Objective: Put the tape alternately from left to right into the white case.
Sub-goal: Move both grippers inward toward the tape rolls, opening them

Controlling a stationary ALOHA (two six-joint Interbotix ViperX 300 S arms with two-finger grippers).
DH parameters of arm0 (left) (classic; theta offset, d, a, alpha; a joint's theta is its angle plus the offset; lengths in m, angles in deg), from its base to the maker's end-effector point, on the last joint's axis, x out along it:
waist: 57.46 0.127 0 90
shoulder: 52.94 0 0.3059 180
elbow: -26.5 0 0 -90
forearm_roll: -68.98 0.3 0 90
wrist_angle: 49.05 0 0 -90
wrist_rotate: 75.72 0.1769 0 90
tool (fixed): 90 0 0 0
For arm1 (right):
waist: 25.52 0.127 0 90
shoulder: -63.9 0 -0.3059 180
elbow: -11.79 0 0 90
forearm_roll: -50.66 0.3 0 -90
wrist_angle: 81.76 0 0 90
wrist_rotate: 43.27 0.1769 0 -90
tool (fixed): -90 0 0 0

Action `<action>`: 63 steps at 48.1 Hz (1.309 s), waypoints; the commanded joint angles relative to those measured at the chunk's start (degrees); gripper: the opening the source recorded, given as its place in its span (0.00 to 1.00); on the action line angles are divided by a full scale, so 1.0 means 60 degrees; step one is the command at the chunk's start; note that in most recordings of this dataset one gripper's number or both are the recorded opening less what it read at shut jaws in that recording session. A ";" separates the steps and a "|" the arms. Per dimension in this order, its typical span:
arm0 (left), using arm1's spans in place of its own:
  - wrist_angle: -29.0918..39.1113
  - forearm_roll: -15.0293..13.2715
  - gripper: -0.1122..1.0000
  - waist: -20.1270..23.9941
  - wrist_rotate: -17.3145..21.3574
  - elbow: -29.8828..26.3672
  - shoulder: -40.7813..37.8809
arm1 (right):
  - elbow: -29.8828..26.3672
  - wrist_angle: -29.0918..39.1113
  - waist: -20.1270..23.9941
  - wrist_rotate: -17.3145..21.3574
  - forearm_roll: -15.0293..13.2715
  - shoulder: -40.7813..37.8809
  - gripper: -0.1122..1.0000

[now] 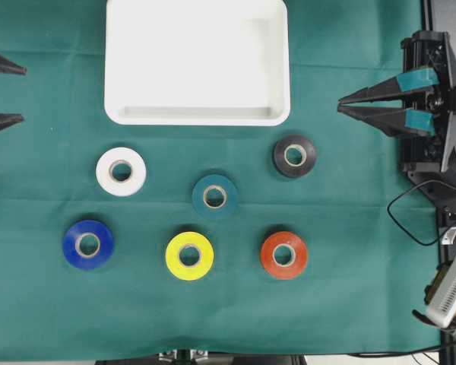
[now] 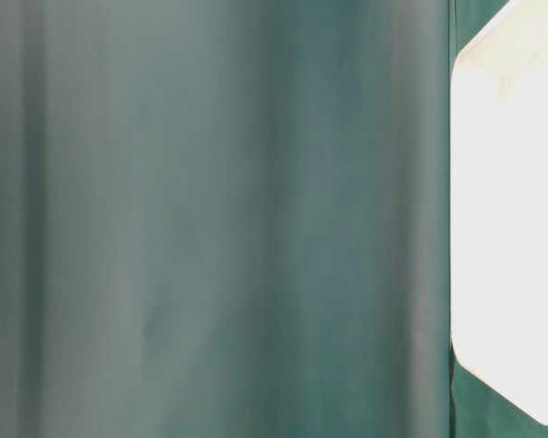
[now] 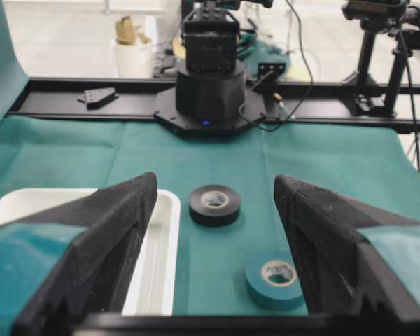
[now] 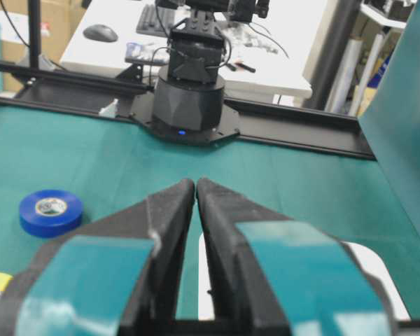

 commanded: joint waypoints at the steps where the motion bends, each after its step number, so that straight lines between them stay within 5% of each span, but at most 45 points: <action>1: -0.0103 -0.0205 0.32 -0.0059 -0.0044 -0.0044 0.0029 | -0.0073 -0.0073 -0.0044 0.0103 0.0000 -0.0073 0.32; 9: -0.0117 -0.0220 0.10 -0.0059 -0.0176 0.0205 0.0381 | 0.0264 -0.0132 -0.0029 0.0117 0.0000 0.0029 0.11; 14: -0.0132 -0.0220 0.02 -0.0073 -0.0278 0.0278 0.0586 | 0.0352 -0.0132 -0.0044 0.0117 0.0000 0.0088 0.06; 32: -0.0073 -0.0234 0.01 -0.0176 -0.0425 0.0059 -0.0161 | 0.0103 -0.0088 -0.0073 0.0176 0.0000 -0.0513 0.06; 39: 0.0015 -0.0234 0.01 -0.0176 -0.0601 -0.0073 -0.0571 | 0.0044 -0.0088 -0.0073 0.0425 0.0000 -0.0688 0.25; 45: 0.0088 -0.0234 0.06 -0.0161 -0.0732 -0.0073 -0.0791 | 0.0103 -0.0088 -0.0117 0.0645 0.0000 -0.0688 0.56; 51: 0.0103 -0.0234 0.21 -0.0161 -0.0732 -0.0073 -0.0835 | 0.0132 -0.0073 -0.0176 0.0688 0.0000 -0.0688 0.85; 60: 0.0088 -0.0234 0.65 -0.0161 -0.0732 -0.0117 -0.0850 | 0.0117 -0.0073 -0.0176 0.0703 0.0000 -0.0688 0.85; 63: 0.0103 -0.0234 0.64 -0.0161 -0.0747 -0.0117 -0.0850 | 0.0132 -0.0073 -0.0176 0.0703 0.0000 -0.0688 0.85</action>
